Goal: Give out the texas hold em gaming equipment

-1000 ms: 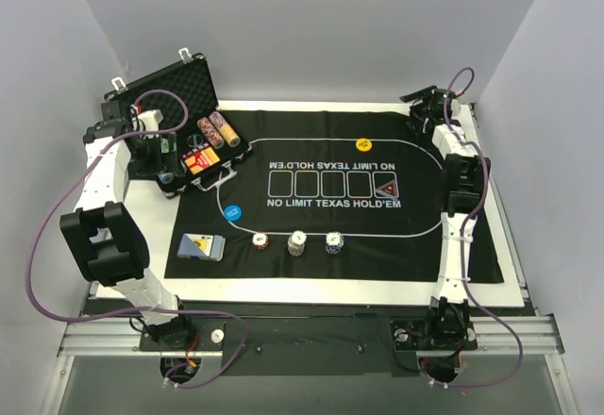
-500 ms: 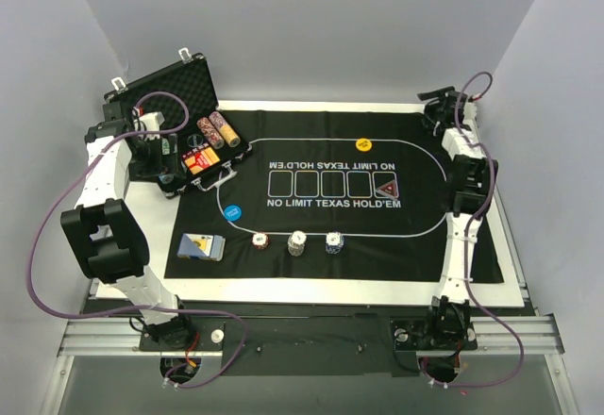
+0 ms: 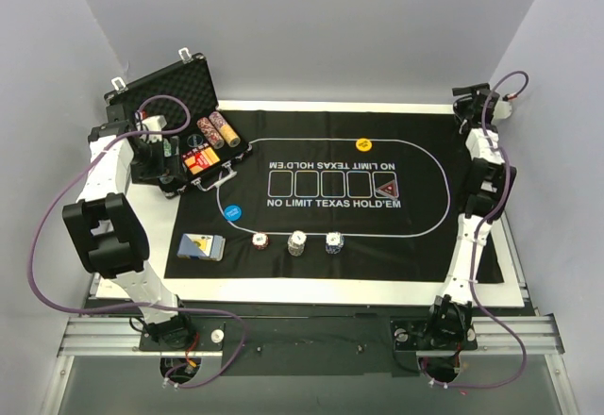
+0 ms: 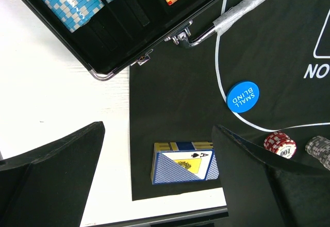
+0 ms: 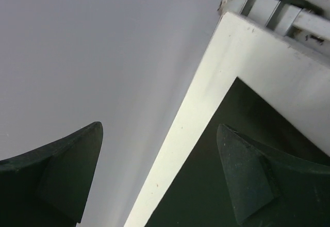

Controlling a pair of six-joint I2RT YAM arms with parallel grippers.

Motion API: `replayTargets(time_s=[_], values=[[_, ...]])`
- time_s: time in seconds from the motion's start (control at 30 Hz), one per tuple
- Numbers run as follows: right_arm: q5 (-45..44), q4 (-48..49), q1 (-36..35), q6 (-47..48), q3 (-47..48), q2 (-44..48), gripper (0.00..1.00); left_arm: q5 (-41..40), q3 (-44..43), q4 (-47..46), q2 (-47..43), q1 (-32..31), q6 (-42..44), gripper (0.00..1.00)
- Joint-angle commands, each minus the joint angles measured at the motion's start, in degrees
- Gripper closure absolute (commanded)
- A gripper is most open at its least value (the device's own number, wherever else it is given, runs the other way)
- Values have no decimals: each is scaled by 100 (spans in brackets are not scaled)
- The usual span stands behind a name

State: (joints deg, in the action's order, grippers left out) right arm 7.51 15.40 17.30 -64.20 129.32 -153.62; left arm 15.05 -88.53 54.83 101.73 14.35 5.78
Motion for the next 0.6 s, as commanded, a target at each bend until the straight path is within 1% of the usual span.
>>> replayTargets(time_s=[0.0,0.03,0.07,0.1,0.13,0.17,0.2,0.23,0.27,0.3,0.33,0.37,0.47,0.53,0.57], values=[[172,-9,-235,285,-54,367,9,156,-85,-69,31,24,37,3],[233,-132,-384,547,-195,655,8,165,-103,-51,13,24,37,3],[268,-308,-481,680,-501,823,4,182,-103,-60,-22,24,37,3],[286,-483,-665,994,-721,1225,0,174,-120,-60,-31,15,46,3],[269,-703,-788,1172,-1246,1482,0,156,-129,-43,-66,7,46,3],[190,-835,-1024,1530,-1468,1884,0,130,-155,-51,-83,15,63,3],[103,-1298,-1253,1690,-1880,2132,0,121,-164,-34,-92,15,63,3],[-64,-1468,-1403,2101,-2058,2552,0,78,-191,-7,-92,15,81,3],[-222,-2044,-1683,2314,-2399,2739,0,51,-182,1,-110,7,90,3],[-563,-2241,-1851,2742,-2559,3124,0,16,-173,45,-136,15,116,3],[-732,-2756,-2131,2938,-2804,3284,0,-2,-165,63,-162,15,142,3],[-1316,-3179,-2239,3227,-2946,3591,0,-11,-130,89,-189,7,195,3],[-2031,-3605,-2651,3615,-3675,4224,0,-72,63,72,-381,6,274,3],[-2427,-3833,-2801,3792,-4001,4436,5,-90,195,63,-487,7,301,3],[-2499,-3956,-2828,3827,-4141,4481,9,-116,231,72,-523,6,309,3]])
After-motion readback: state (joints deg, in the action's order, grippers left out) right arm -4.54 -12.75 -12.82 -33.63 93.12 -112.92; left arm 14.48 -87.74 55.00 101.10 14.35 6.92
